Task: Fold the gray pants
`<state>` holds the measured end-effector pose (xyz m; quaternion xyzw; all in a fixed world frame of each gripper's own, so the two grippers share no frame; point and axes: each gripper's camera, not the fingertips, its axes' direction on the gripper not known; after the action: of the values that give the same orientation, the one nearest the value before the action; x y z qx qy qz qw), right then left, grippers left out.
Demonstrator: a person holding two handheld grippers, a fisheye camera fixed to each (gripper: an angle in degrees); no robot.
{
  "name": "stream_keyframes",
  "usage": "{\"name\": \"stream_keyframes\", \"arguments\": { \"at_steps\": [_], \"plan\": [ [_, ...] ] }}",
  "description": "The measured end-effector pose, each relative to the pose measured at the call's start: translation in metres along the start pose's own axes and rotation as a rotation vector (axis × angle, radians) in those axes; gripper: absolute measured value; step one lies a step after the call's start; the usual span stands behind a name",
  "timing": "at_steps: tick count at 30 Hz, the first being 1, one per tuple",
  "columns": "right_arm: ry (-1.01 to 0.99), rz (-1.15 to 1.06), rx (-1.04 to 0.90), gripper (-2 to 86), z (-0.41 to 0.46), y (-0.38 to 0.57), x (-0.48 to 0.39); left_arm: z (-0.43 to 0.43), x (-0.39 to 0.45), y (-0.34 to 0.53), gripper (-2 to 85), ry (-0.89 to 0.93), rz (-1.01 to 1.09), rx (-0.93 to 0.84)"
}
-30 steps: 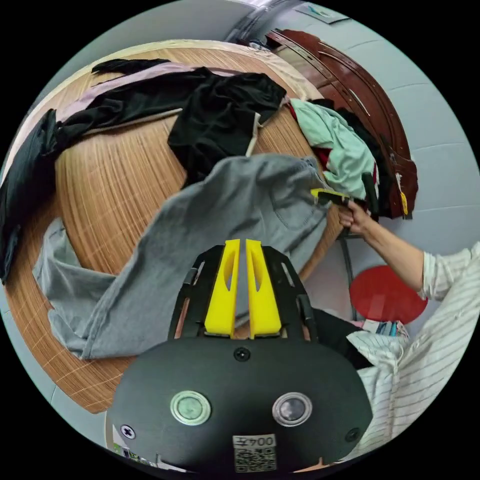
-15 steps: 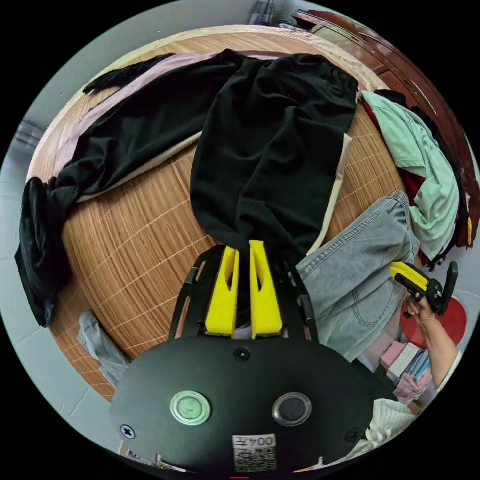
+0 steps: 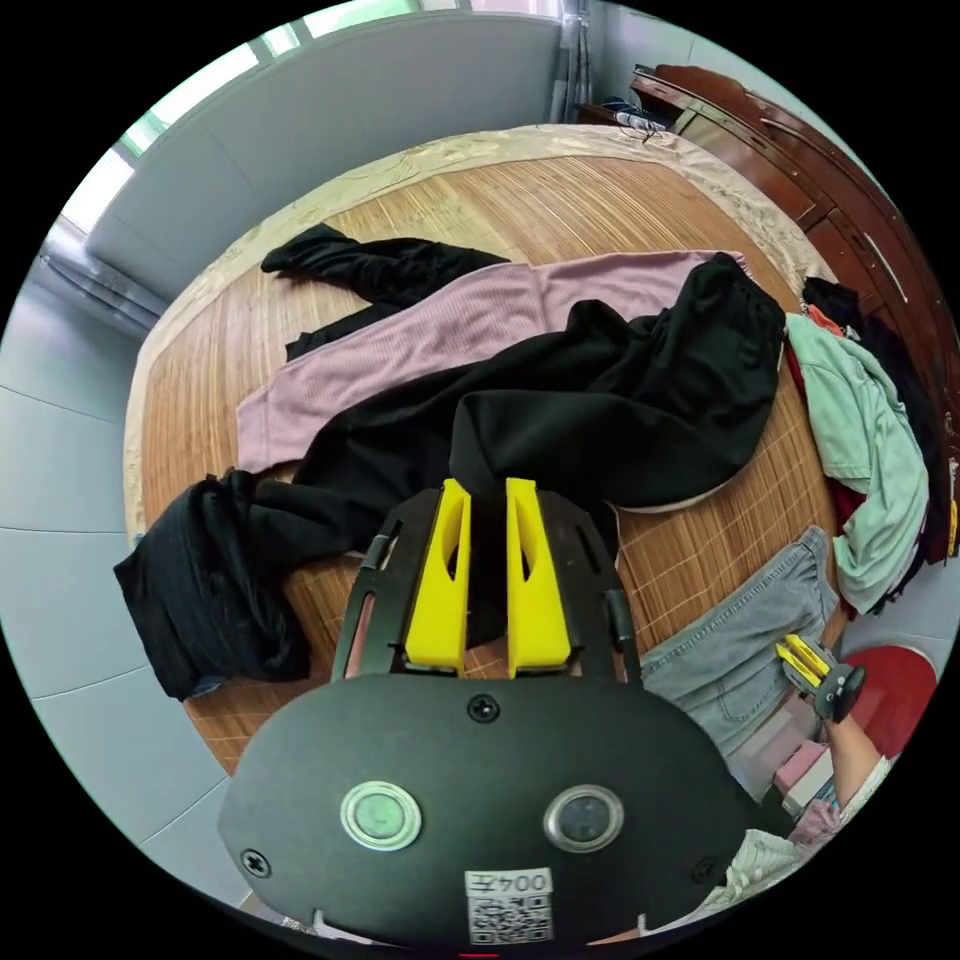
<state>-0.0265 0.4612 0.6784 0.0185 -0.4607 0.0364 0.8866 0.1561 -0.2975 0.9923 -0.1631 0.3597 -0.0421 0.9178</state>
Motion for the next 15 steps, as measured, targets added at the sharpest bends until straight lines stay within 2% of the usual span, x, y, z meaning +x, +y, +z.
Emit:
{"name": "stream_keyframes", "arguments": {
  "at_steps": [3,6,8,11,15],
  "plan": [
    [-0.055,0.053,-0.021,6.2,0.011,0.005,0.011,-0.004,-0.020,0.063,2.5,0.067,0.012,0.013],
    [-0.012,0.098,0.122,6.5,-0.004,0.017,0.006,-0.017,-0.036,0.149,1.8,0.186,0.019,0.070],
    [-0.043,0.059,0.184,7.0,-0.006,0.021,-0.014,-0.012,-0.040,0.233,1.4,0.326,0.000,0.061],
    [-0.046,-0.105,0.235,7.7,0.009,0.014,-0.071,-0.005,-0.031,0.344,0.7,0.202,-0.030,0.076],
    [0.054,-0.304,0.275,8.4,0.065,-0.008,-0.142,0.020,-0.019,0.422,0.4,0.056,-0.004,0.031]
  ]
}}
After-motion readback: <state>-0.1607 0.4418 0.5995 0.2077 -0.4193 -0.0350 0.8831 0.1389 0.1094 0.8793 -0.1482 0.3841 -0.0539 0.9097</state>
